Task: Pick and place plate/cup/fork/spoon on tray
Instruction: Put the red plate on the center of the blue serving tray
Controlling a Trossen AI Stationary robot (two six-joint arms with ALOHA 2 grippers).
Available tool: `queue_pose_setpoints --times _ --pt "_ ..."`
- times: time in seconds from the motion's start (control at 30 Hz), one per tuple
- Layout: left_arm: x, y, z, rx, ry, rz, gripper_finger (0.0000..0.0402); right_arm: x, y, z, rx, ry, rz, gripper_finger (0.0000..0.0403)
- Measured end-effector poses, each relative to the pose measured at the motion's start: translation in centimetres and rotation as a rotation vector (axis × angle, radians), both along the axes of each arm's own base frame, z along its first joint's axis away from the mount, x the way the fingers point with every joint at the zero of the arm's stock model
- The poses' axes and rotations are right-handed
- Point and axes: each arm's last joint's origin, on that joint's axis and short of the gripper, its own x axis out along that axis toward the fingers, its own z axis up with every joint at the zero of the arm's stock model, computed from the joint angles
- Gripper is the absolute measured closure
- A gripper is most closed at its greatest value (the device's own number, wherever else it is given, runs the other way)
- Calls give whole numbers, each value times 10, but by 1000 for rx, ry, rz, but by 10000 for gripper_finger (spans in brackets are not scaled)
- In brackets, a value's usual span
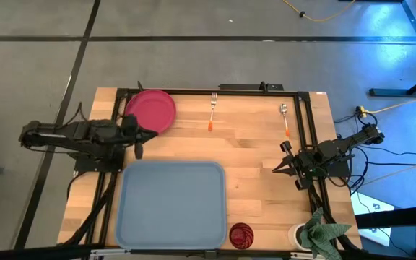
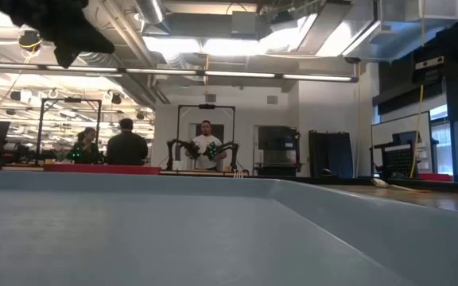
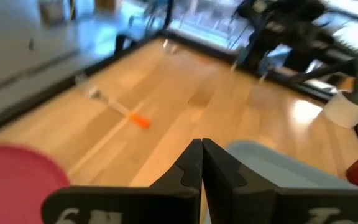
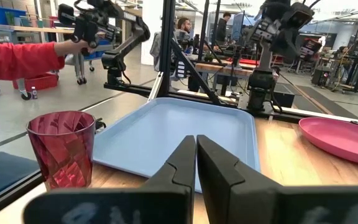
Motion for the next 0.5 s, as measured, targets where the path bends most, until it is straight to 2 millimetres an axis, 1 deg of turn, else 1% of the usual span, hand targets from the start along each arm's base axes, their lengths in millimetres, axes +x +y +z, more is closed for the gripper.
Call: queue_pose_setpoints --times 0.13,0.23,0.33,0.4,0.5 --pt "15 0 17 -67 138 42 401 0 0 0 0 0 0 382" --pt "25 3 25 -111 257 104 401 0 0 0 1 -1 0 382" --pt "34 8 24 -157 349 177 401 0 0 4 -2 -47 -14 382" --pt "38 12 22 -181 371 215 401 0 -1 6 11 -66 -21 382" --pt "40 17 20 -193 386 246 401 0 -3 9 19 -43 -108 382"
